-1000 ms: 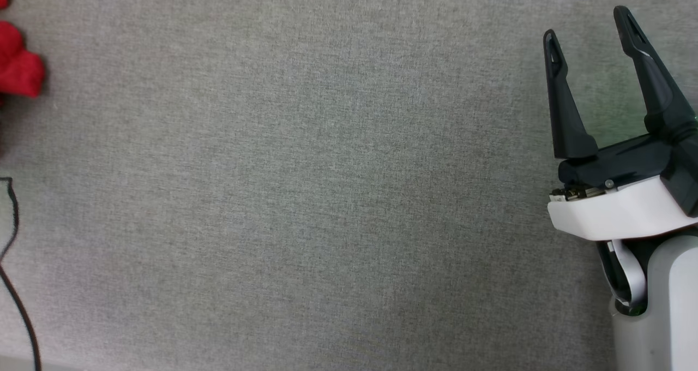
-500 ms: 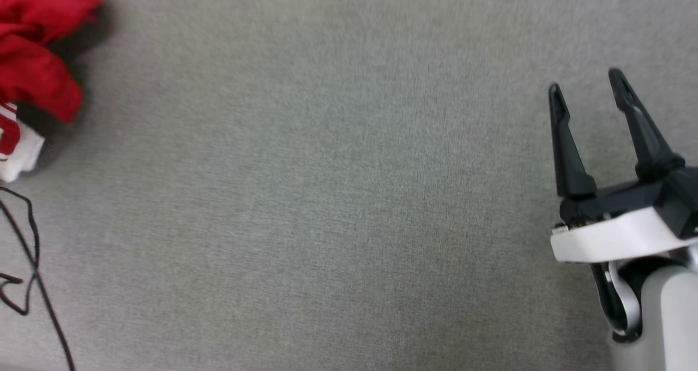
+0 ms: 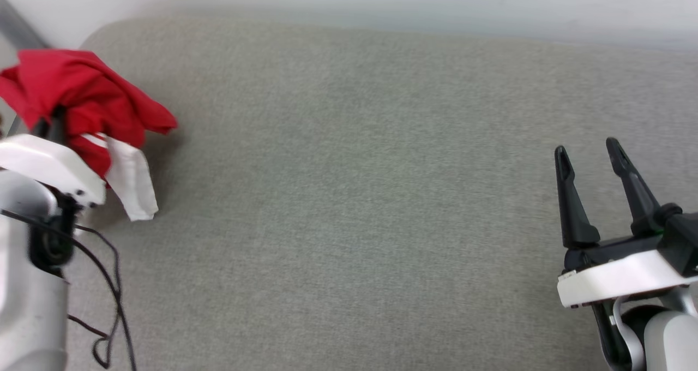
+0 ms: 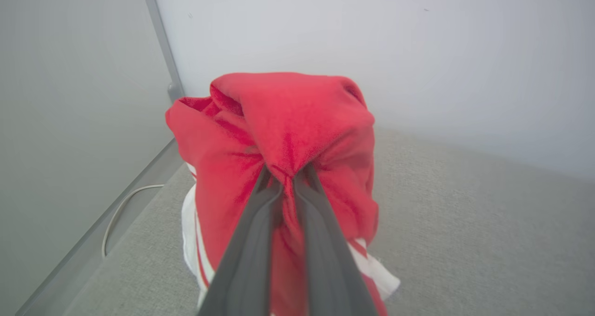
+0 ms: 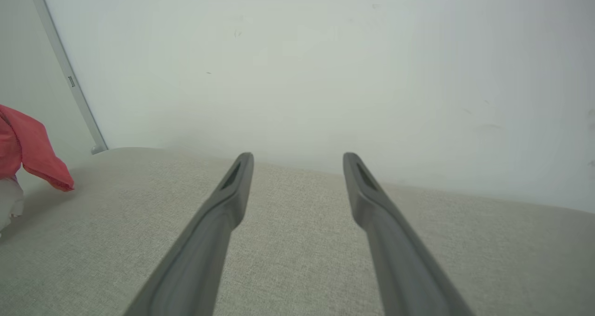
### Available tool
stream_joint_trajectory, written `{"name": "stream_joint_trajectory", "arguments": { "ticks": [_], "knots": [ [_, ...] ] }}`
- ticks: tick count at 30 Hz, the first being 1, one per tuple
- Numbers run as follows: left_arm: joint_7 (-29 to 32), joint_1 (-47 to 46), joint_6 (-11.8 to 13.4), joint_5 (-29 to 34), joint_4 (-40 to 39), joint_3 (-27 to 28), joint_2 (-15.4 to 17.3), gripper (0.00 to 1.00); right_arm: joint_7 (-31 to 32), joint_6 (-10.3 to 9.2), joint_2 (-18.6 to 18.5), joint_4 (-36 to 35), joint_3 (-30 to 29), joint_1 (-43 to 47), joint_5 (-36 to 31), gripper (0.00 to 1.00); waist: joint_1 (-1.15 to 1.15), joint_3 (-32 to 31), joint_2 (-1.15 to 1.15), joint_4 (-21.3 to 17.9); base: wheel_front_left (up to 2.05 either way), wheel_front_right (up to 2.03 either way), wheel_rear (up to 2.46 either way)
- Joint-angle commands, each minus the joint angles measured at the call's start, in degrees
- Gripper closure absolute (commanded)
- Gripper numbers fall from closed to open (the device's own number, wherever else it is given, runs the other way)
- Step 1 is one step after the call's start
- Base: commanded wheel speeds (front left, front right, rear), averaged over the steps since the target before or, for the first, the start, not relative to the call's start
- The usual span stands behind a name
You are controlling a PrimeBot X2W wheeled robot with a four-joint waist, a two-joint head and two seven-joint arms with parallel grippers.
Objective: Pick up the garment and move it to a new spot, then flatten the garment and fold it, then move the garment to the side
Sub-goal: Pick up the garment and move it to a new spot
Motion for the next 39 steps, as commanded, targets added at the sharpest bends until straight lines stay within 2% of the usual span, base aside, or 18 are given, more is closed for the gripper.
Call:
{"name": "stream_joint_trajectory", "arguments": {
  "ticks": [1, 8, 14, 23, 31, 38, 39],
  "knots": [
    [-1.0, 1.1, -0.1, 0.2, -1.3, -0.7, -0.9, 1.00, -0.2, -0.06, 0.1, 0.2, -0.2, 1.2, 0.7, 0.00, 0.02, -2.1, 0.00, -2.0, 0.00, 0.00, 0.00],
    [-1.3, 5.5, -1.6, 0.9, -6.8, -5.4, -4.9, 1.00, 0.5, -0.06, 0.1, 0.3, -0.7, 4.1, 1.9, 0.00, 0.02, -4.4, 0.00, -6.3, 0.00, 0.00, 0.00],
    [2.9, 8.3, -4.2, 2.8, -14.1, -13.2, -7.8, 1.00, 0.5, -0.05, 0.1, -0.5, -0.4, 4.7, 2.7, 0.00, 0.02, -3.6, 0.00, -12.0, 0.00, 0.00, 0.00],
    [8.0, 10.5, -7.3, 5.1, -20.1, -26.5, -11.4, 1.00, -0.6, -0.05, 0.1, -0.9, -0.6, 3.5, 3.7, 0.00, 0.02, -0.3, 0.00, -17.6, 0.00, 0.00, 0.00],
    [10.4, 12.7, -8.5, 6.6, -21.1, -39.4, -12.8, 1.00, -1.6, -0.06, 0.1, -0.8, -0.7, 2.4, 4.2, 0.00, 0.02, 3.3, 0.00, -19.2, 0.00, 0.00, 0.00],
    [9.4, 13.0, -8.6, 5.3, -20.4, -45.5, -12.9, 1.00, -2.4, -0.06, 0.1, 0.4, -0.8, 1.8, 4.2, 0.00, 0.02, 3.7, 0.00, -18.5, 0.00, 0.00, 0.00],
    [8.9, 12.9, -8.6, 5.0, -20.6, -45.8, -13.0, 0.64, -2.5, -0.06, 0.1, 0.5, -0.9, 1.8, 4.1, 0.00, 0.02, 3.4, 0.00, -18.3, 0.00, 0.00, 0.00]
  ]
}}
